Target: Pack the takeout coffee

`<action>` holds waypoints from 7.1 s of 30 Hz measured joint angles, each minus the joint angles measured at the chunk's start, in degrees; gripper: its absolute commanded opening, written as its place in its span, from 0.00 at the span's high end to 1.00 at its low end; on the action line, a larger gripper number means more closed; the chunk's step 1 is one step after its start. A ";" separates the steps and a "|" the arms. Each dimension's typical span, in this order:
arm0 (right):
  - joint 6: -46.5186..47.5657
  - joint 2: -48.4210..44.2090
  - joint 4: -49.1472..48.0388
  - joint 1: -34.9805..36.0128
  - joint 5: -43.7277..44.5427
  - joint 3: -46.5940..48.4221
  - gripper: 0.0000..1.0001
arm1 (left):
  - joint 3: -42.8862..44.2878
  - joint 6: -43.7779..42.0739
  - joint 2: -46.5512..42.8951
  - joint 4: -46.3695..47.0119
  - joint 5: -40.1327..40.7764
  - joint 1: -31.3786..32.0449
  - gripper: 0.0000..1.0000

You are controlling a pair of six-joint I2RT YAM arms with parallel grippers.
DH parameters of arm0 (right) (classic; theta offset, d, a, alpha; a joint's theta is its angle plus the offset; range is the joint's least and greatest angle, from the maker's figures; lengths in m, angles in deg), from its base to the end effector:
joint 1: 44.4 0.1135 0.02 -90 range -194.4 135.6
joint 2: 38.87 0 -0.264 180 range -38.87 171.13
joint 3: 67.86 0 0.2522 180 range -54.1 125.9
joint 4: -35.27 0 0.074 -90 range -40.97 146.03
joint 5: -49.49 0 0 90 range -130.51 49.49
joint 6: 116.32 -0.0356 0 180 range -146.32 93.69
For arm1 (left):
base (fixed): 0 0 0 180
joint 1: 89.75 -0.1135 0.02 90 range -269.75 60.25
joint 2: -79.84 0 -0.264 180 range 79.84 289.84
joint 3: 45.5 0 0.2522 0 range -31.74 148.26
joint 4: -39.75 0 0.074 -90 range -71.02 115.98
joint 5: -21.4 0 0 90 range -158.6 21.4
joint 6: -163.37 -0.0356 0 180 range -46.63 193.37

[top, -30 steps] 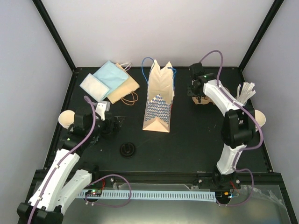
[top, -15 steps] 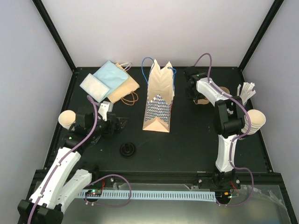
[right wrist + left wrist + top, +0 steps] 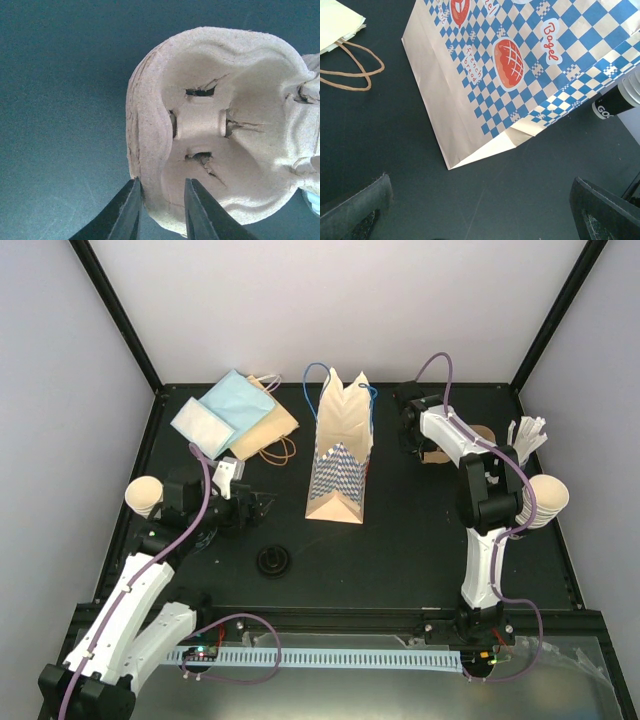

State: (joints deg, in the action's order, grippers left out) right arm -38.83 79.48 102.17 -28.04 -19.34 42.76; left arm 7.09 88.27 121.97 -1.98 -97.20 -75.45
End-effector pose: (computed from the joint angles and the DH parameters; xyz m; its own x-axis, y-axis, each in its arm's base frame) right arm 0.4101 0.1070 0.2086 -0.9402 -0.0655 -0.3342 0.0336 0.9587 -0.2825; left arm 0.1530 -0.0566 0.2817 -0.6438 -0.0689 -0.7621 0.4634 0.7575 -0.4599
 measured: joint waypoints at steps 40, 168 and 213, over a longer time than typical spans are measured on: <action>-2.19 -12.17 5.84 0.70 17.86 4.98 0.98 | 0.00 0.00 0.39 0.52 -0.15 0.00 0.01; -9.99 -59.39 -0.52 21.79 -3.06 -21.81 0.58 | 26.05 1.95 18.97 -2.23 11.02 10.88 0.01; -0.13 -66.60 -7.65 21.79 -20.72 -14.88 0.58 | 53.55 -11.65 42.95 -18.18 31.65 21.03 0.98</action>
State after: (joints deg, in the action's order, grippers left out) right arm -38.96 12.88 94.52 -6.25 -40.06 27.87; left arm 60.64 76.62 164.92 -20.17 -65.55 -54.42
